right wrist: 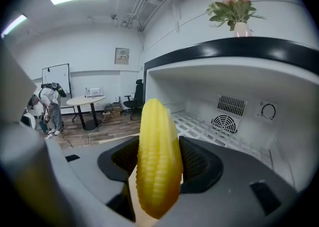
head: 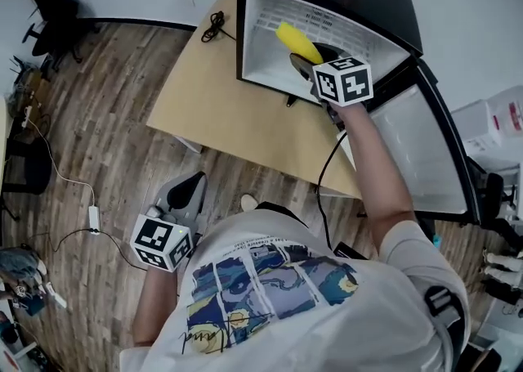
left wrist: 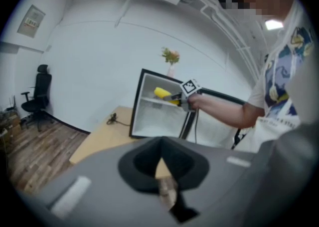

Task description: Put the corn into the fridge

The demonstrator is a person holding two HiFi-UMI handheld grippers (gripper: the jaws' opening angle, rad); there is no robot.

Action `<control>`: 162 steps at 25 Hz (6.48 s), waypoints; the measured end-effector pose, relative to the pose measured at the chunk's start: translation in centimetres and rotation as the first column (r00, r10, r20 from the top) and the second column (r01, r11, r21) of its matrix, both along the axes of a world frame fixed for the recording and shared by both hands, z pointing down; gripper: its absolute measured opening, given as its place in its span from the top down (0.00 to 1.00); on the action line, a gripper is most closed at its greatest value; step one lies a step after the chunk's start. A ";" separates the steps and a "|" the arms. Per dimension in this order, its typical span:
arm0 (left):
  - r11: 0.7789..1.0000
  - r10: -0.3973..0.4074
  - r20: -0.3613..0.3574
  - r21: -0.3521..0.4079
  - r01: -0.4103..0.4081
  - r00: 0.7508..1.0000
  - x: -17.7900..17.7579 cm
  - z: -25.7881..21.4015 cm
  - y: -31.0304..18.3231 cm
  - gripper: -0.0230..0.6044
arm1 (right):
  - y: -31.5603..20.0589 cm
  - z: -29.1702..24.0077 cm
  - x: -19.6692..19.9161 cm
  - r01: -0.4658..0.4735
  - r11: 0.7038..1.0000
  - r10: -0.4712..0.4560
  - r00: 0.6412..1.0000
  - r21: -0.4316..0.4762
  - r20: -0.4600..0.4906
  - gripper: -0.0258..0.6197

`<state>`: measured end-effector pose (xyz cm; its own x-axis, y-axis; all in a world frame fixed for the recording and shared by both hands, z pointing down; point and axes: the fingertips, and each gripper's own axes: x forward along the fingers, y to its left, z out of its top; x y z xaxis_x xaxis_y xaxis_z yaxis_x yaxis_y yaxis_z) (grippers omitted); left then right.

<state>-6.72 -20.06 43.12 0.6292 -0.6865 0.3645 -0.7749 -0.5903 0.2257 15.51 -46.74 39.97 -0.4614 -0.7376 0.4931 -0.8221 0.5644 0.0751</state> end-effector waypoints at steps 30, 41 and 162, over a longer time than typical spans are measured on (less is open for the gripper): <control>0.989 -0.147 0.021 -0.023 0.147 0.989 -0.5 1.3 -4.8 0.95 | -14.0 2.2 -0.3 -0.038 0.996 0.059 0.962 0.086 -0.268 0.59; 0.986 -0.163 0.021 -0.042 0.163 0.986 -1.4 1.8 -4.5 0.95 | -14.7 2.1 -0.1 -0.039 0.993 0.065 0.966 0.108 -0.251 0.60; 0.968 0.251 -0.008 -0.004 -0.251 0.968 -6.5 3.8 22.1 0.95 | 45.8 6.0 -16.5 0.076 0.996 -0.078 0.996 0.052 0.048 0.94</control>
